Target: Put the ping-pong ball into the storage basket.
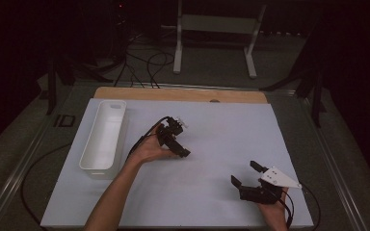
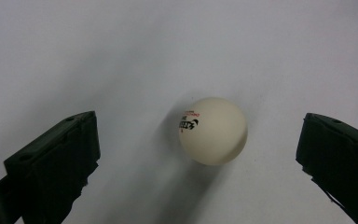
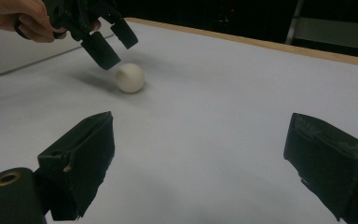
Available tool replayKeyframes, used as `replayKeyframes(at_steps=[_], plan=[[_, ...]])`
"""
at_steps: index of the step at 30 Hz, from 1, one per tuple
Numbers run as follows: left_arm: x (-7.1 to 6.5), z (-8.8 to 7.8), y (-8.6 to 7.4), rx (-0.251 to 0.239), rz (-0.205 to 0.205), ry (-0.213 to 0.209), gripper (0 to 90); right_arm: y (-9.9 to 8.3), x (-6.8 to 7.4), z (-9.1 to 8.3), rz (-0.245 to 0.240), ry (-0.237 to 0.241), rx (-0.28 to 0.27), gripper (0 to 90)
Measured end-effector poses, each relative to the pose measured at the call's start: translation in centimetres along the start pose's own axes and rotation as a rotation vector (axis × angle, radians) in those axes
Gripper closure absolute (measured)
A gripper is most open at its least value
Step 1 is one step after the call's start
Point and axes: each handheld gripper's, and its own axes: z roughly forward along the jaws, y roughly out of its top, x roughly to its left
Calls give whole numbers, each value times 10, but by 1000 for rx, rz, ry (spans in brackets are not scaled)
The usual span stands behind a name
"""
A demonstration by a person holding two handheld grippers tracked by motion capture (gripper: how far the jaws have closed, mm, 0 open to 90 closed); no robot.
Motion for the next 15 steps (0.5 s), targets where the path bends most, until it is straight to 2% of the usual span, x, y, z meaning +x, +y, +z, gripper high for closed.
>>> replayKeyframes(at_steps=[3,8,15], plan=[[2,2,0,8,-10,-3,15,0,1,0,-1,1,2,80],[1,3,0,16,-4,-8,39,0,1,0,-1,1,2,80],[-1,7,0,21,7,-46,150,0,1,0,-2,1,3,80]])
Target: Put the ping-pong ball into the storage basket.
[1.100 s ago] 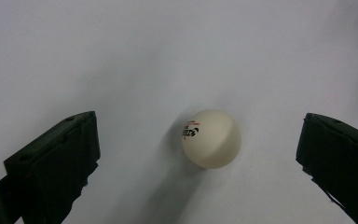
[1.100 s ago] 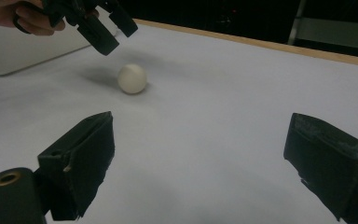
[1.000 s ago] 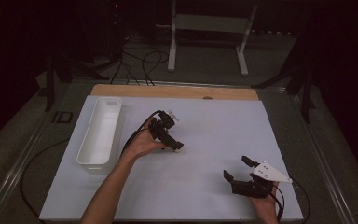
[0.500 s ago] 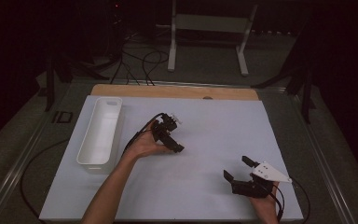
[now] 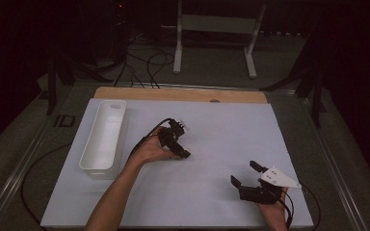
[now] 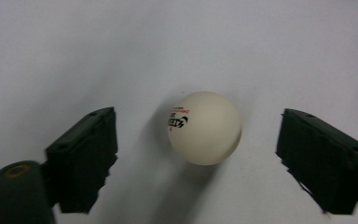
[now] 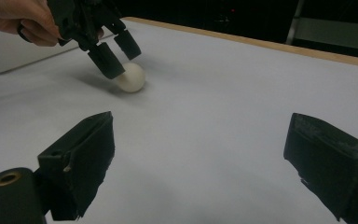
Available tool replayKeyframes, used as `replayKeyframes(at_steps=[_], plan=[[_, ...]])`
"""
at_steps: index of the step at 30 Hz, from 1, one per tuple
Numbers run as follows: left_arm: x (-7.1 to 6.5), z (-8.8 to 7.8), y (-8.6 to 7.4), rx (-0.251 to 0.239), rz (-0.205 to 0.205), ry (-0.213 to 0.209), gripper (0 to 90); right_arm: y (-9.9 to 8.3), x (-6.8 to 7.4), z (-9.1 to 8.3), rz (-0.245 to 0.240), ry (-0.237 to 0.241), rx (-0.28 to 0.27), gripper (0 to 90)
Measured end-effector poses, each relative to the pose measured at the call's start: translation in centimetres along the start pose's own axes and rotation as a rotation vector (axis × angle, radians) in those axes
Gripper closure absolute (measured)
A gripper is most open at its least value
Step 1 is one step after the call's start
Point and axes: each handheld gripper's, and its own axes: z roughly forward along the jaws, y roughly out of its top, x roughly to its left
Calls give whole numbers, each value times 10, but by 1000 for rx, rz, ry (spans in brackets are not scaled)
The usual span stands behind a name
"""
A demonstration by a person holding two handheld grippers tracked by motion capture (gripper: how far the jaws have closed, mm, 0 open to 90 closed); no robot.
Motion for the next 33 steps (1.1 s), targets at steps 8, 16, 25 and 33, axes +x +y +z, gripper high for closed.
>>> replayKeyframes(at_steps=[8,16,25,33], plan=[[0,5,0,26,9,-24,279,0,-1,0,-1,-1,-1,80],[0,7,0,35,8,-32,417,0,-1,-1,0,-3,-2,80],[0,10,0,39,10,-32,510,0,0,0,0,1,-2,80],[0,9,0,44,4,-13,512,0,1,0,0,6,-3,80]])
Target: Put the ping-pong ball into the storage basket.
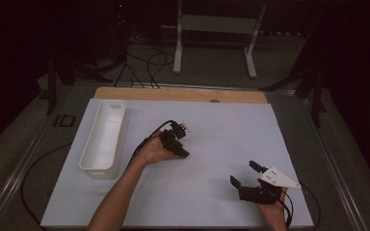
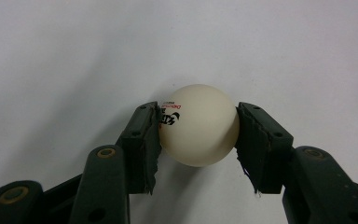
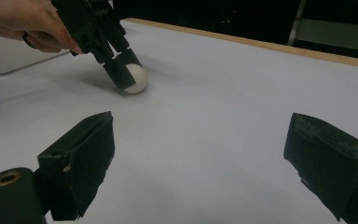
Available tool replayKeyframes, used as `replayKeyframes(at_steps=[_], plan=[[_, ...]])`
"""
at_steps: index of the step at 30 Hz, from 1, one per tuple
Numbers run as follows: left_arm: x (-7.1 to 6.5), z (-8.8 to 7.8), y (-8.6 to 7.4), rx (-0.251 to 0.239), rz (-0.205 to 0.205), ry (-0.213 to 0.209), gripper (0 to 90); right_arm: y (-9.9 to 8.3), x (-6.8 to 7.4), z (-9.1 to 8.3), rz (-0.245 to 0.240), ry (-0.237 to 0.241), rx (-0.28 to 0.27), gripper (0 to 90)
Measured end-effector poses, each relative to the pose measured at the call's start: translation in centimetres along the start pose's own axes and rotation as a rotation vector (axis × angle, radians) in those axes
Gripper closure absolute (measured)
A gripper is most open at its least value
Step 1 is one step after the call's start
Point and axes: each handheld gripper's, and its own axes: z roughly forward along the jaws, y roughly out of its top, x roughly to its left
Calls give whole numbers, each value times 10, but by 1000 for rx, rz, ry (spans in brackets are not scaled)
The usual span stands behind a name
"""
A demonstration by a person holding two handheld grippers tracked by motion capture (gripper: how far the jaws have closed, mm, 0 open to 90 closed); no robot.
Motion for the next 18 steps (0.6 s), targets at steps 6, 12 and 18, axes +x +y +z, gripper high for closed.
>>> replayKeyframes(at_steps=[6,12,18], plan=[[1,-1,-1,3,-3,15,512,0,0,3,-6,1,-6,80],[-1,-4,-1,-10,-4,21,512,0,-1,4,-15,-7,-7,80],[-5,-11,0,-25,1,38,512,0,-3,3,-9,-14,-11,80]])
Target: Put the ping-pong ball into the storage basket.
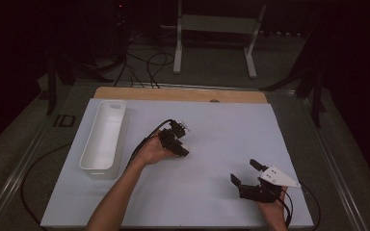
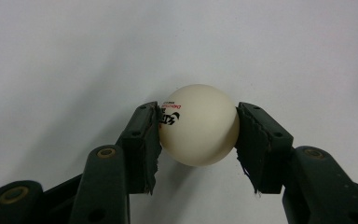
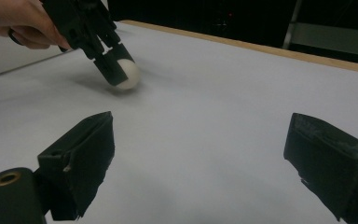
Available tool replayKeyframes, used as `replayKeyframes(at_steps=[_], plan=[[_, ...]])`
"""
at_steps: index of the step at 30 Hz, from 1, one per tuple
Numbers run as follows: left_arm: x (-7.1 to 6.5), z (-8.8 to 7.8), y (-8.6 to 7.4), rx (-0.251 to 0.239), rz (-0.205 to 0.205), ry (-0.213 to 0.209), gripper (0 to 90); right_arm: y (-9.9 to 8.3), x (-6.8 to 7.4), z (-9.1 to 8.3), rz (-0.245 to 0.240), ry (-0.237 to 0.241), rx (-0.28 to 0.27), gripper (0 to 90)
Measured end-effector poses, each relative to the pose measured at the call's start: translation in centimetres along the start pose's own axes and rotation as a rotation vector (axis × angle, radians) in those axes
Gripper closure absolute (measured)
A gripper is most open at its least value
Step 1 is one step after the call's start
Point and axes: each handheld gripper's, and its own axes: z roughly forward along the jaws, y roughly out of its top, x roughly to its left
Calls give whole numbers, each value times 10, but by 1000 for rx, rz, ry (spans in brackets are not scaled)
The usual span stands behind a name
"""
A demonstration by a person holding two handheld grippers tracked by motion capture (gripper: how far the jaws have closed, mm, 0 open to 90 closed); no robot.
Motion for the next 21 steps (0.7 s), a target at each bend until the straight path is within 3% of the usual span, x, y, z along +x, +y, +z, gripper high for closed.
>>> replayKeyframes(at_steps=[21], plan=[[-7,-22,1,-33,-23,36,512,0,-3,2,4,8,-5,80]])
